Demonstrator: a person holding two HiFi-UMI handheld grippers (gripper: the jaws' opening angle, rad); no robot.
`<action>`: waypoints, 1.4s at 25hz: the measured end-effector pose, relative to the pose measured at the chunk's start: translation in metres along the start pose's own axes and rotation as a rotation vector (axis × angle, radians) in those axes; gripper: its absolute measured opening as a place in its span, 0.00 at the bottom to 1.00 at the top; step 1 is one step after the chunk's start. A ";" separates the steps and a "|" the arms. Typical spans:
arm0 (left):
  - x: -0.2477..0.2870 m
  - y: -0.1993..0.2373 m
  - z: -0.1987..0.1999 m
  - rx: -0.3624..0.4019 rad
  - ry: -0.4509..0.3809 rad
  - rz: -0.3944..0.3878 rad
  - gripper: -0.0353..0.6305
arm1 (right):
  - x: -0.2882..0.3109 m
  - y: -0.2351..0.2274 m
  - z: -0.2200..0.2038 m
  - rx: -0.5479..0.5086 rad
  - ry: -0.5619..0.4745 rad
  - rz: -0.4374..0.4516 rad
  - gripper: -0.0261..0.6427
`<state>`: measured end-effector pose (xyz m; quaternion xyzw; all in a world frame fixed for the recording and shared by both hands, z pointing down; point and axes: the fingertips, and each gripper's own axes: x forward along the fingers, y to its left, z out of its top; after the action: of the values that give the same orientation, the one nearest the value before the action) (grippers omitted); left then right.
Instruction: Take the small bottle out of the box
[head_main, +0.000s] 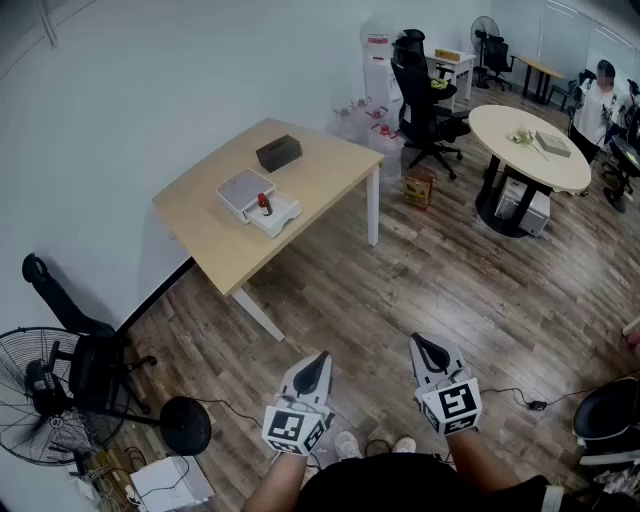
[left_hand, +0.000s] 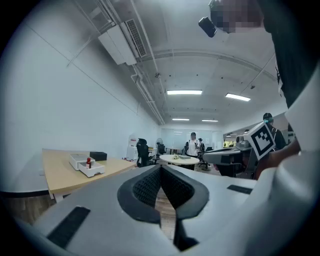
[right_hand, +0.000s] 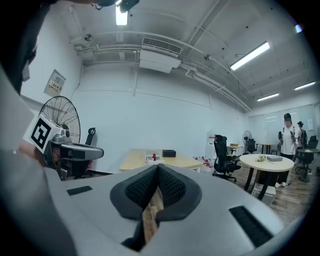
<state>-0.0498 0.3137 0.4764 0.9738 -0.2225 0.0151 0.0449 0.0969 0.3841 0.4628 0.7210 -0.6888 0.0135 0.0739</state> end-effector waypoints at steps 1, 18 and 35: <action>-0.001 0.002 0.000 -0.003 0.002 -0.002 0.07 | 0.002 0.002 0.000 0.001 -0.001 0.005 0.06; -0.018 0.057 -0.006 -0.014 -0.014 0.000 0.07 | 0.049 0.051 0.008 -0.042 0.010 0.101 0.08; 0.003 0.150 -0.005 -0.017 0.005 0.054 0.07 | 0.144 0.056 0.022 -0.053 -0.024 0.118 0.06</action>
<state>-0.1125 0.1783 0.4936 0.9670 -0.2486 0.0170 0.0535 0.0469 0.2363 0.4636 0.6769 -0.7312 -0.0089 0.0837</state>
